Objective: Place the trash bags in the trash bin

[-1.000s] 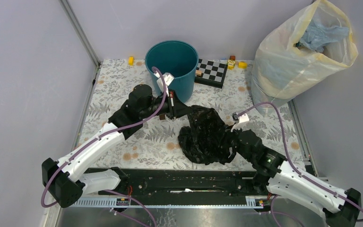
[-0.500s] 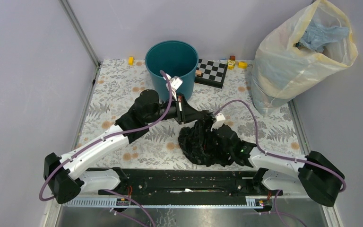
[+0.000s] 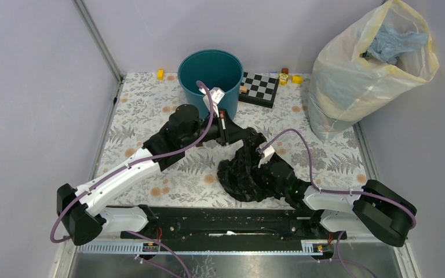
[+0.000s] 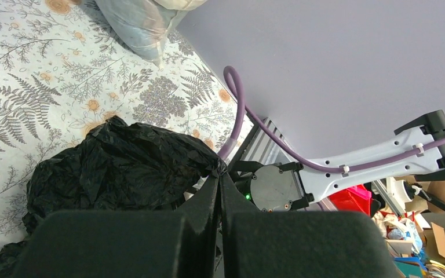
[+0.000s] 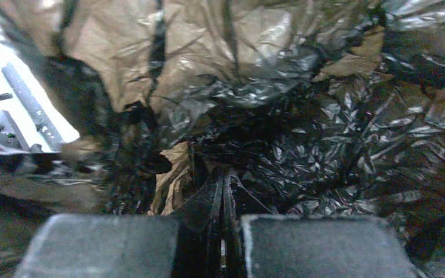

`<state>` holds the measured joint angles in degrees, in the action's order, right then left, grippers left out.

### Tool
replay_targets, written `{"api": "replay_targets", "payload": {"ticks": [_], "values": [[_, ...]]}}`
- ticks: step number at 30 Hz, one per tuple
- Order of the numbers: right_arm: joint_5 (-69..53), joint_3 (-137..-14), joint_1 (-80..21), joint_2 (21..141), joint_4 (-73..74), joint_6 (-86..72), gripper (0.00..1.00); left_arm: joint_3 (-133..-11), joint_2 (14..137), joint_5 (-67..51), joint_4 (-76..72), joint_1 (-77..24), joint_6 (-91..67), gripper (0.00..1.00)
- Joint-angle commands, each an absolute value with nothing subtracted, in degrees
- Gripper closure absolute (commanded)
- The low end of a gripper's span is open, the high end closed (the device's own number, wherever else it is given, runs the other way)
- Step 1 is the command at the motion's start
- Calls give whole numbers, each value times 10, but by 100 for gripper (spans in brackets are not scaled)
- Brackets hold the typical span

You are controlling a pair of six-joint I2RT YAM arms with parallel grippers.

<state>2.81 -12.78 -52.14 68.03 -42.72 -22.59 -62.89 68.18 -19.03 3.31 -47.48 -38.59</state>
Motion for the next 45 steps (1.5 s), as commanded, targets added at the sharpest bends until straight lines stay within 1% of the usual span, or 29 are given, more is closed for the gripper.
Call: {"api": "replay_targets", "payload": {"ticks": [1,3,9,13,20,27,32,36,40,42,45], "values": [[2,-142,-528,706,-479,-195,100,-663,702,-201,7,-483,-384,100],[-22,-151,-528,723,-486,-197,100,-674,713,-208,2,-489,-388,100],[-36,-153,-528,772,-541,-211,100,-713,748,-194,-19,-521,-389,100],[-55,-149,-528,780,-583,-226,100,-750,785,-200,-39,-550,-397,100],[-66,-157,-528,749,-625,-282,100,-785,829,-222,-99,-586,-421,100],[-35,-152,-528,694,-644,-343,100,-764,820,-219,-139,-590,-441,100],[-60,-162,-528,671,-639,-396,100,-771,812,-223,-146,-590,-444,100],[-71,-193,-528,702,-613,-415,100,-778,818,-238,-186,-590,-466,100],[-44,-202,-528,759,-624,-426,100,-837,847,-274,-216,-590,-501,100],[-39,-213,-528,786,-626,-429,100,-857,858,-289,-256,-590,-531,100],[-15,-213,-528,813,-623,-437,100,-887,856,-294,-289,-587,-557,100]]}}
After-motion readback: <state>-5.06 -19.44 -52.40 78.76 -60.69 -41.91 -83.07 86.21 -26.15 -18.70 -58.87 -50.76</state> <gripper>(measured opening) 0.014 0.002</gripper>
